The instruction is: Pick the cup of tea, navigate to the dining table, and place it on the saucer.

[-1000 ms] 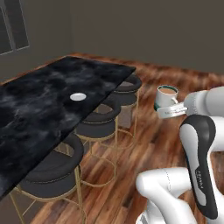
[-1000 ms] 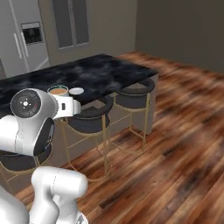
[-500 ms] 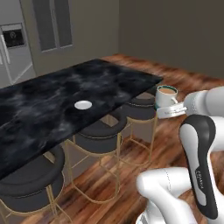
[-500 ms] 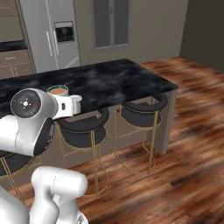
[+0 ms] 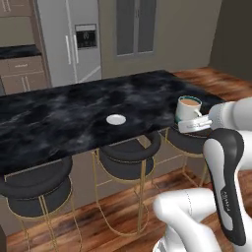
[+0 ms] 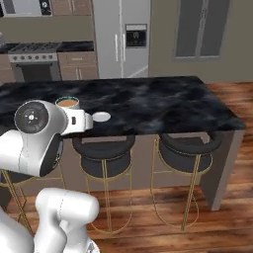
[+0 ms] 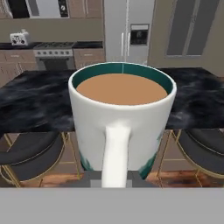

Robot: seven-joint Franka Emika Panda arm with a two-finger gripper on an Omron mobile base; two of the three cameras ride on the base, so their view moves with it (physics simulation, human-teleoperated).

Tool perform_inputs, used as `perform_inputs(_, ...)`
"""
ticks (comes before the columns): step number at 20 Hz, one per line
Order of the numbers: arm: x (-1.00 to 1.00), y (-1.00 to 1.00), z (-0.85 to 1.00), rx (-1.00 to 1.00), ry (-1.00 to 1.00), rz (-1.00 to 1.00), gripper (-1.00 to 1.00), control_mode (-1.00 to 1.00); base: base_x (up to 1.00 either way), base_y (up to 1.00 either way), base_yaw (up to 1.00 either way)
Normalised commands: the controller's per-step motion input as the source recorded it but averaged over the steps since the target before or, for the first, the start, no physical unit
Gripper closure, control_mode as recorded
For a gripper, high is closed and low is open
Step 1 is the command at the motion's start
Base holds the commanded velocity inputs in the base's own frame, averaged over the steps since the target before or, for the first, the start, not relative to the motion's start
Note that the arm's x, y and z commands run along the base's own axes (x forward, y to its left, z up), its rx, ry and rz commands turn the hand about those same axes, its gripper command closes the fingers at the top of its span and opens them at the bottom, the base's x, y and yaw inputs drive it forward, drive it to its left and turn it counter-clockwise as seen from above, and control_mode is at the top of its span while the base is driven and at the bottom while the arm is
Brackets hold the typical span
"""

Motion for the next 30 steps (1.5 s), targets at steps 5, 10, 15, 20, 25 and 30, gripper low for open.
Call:
perform_inputs(5, 0.00, 0.00, 0.00, 0.00, 0.00, 0.00, 1.00, 1.00, 0.46, -0.62, 0.60)
perform_inputs(10, 0.00, 0.00, 0.00, 0.00, 0.00, 0.00, 1.00, 1.00, 0.46, -0.52, 0.15)
perform_inputs(15, 0.00, 0.00, 0.00, 0.00, 0.00, 0.00, 1.00, 1.00, 0.24, -0.54, -0.04)
perform_inputs(20, 0.00, 0.00, 0.00, 0.00, 0.00, 0.00, 1.00, 1.00, 0.32, -0.24, -0.05)
perform_inputs(25, 0.00, 0.00, 0.00, 0.00, 0.00, 0.00, 1.00, 1.00, 0.49, 0.16, 0.02)
perform_inputs(30, 0.00, 0.00, 0.00, 0.00, 0.00, 0.00, 1.00, 1.00, 1.00, 0.22, 0.00)
